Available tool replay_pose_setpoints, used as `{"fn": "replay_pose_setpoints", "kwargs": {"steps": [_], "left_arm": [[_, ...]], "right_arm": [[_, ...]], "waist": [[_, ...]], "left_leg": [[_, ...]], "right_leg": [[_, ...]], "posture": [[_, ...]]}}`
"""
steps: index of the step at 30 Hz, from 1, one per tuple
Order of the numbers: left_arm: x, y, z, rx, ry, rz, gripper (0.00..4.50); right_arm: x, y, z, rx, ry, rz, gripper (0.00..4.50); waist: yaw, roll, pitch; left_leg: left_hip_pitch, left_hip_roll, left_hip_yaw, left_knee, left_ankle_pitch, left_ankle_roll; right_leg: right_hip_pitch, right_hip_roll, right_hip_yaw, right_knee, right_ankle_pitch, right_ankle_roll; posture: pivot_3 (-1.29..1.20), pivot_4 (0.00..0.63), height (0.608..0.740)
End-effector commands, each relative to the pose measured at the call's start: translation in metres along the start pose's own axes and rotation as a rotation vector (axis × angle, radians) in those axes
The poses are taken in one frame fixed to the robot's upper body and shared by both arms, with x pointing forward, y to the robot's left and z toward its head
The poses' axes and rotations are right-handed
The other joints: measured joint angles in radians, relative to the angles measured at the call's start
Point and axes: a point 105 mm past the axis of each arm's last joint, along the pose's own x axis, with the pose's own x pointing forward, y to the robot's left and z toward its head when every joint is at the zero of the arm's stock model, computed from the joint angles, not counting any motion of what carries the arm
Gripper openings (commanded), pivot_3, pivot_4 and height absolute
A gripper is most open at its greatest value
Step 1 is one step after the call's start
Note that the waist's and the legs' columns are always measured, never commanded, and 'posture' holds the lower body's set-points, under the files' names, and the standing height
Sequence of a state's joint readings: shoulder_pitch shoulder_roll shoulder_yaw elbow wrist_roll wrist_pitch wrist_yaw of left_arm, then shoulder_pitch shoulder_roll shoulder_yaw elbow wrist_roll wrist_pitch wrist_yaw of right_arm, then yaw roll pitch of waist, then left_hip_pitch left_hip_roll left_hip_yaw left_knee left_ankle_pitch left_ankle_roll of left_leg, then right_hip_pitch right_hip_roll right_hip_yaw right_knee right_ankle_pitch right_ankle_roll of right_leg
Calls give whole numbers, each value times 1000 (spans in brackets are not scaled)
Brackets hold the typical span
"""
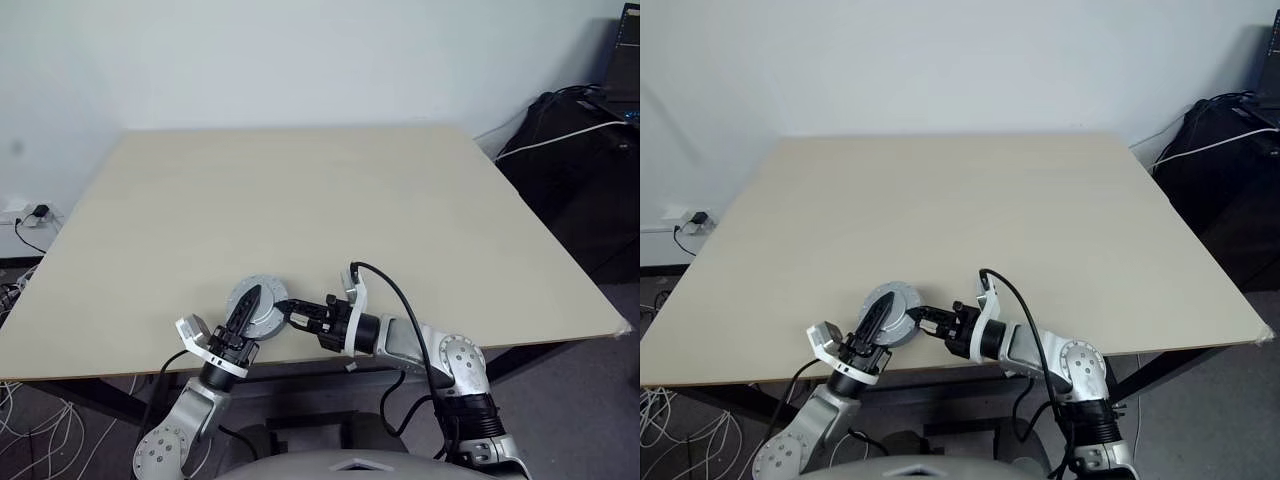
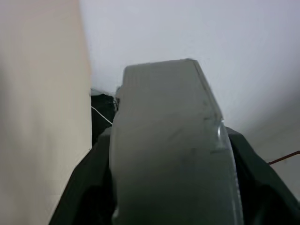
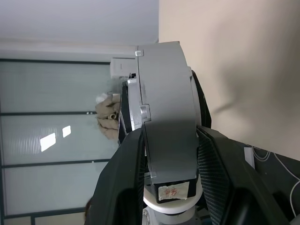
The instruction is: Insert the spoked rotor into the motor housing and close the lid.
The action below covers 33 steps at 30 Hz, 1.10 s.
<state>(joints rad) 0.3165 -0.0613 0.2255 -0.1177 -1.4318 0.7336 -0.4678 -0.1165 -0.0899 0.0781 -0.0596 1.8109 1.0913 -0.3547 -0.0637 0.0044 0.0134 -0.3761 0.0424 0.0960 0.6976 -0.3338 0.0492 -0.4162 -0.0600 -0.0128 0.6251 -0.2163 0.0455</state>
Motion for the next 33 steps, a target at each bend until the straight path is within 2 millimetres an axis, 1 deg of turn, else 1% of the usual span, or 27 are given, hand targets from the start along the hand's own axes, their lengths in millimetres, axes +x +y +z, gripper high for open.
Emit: {"fn": "replay_pose_setpoints", "kwargs": {"steps": [1, 4, 8, 11, 15, 17, 19, 25, 28, 30, 33], "left_arm": [[8, -14, -1, 4, -13, -68, 2239], [7, -14, 0, 3, -19, -65, 2235], [7, -13, 2, 6, -29, -60, 2233], [6, -13, 3, 9, -37, -55, 2227], [6, -12, 5, 14, -46, -52, 2224], [6, -12, 5, 15, -49, -51, 2216], [6, -12, 6, 16, -52, -50, 2129], [6, -12, 7, 22, -63, -47, 2129], [5, -11, 9, 33, -76, -40, 2129], [5, -10, 13, 50, -96, -30, 2129], [5, -10, 25, 97, -172, -14, 2129]], "right_arm": [[1, 14, 6, -24, -34, 55, 1282], [1, 7, 9, -23, -53, 24, 1282], [2, 3, 15, -60, -99, -15, 1282], [2, 5, 21, -104, -143, -19, 1282], [-1, 12, 29, -139, -192, 19, 1282], [-2, 14, 33, -142, -210, 31, 2023], [-3, 15, 37, -143, -228, 37, 2569], [-4, 17, 40, -150, -240, 42, 4494], [-4, 17, 40, -158, -243, 39, 4500], [-6, 14, 44, -181, -269, 9, 4500], [-12, -4, 70, -247, -443, -180, 4500]], "waist": [[1, 0, 0], [2, 0, 0], [2, 0, 0], [3, 0, 0], [5, -1, -1], [5, -2, -1], [5, -2, -1], [3, -2, -1], [4, -2, -1], [4, -2, -1], [5, -2, -1]], "left_leg": [[0, 0, 0, 0, 0, 0], [0, 0, 0, 0, 0, 0], [0, 0, 0, 0, 0, 0], [0, 0, 0, 0, 0, 0], [0, 0, 0, 0, 0, 0], [0, 0, 0, 0, 0, 0], [0, 0, 0, 1, 0, 0], [0, 0, 0, 1, 0, 0], [0, 0, 0, 1, 0, 0], [0, 0, 0, 1, 0, 0], [0, 0, 0, 2, 0, 0]], "right_leg": [[0, 0, 0, 0, 0, 0], [0, 0, 0, 0, 0, 0], [0, 0, 0, 0, 0, 0], [0, 0, 0, 0, 0, 0], [0, 0, 0, 0, 0, 0], [0, 0, 0, 0, 0, 0], [0, 0, 0, 0, 0, 0], [0, 1, 0, 0, 0, 0], [0, 1, 0, 0, 0, 0], [0, 0, 0, 0, 0, 0], [0, 0, 0, 0, 0, 0]], "posture": [[0, 0, 740], [0, 0, 740], [0, 0, 740], [0, 0, 740], [0, 0, 740], [0, 0, 740], [0, 0, 740], [0, 0, 740], [0, 0, 740], [0, 0, 740], [0, 0, 740]]}}
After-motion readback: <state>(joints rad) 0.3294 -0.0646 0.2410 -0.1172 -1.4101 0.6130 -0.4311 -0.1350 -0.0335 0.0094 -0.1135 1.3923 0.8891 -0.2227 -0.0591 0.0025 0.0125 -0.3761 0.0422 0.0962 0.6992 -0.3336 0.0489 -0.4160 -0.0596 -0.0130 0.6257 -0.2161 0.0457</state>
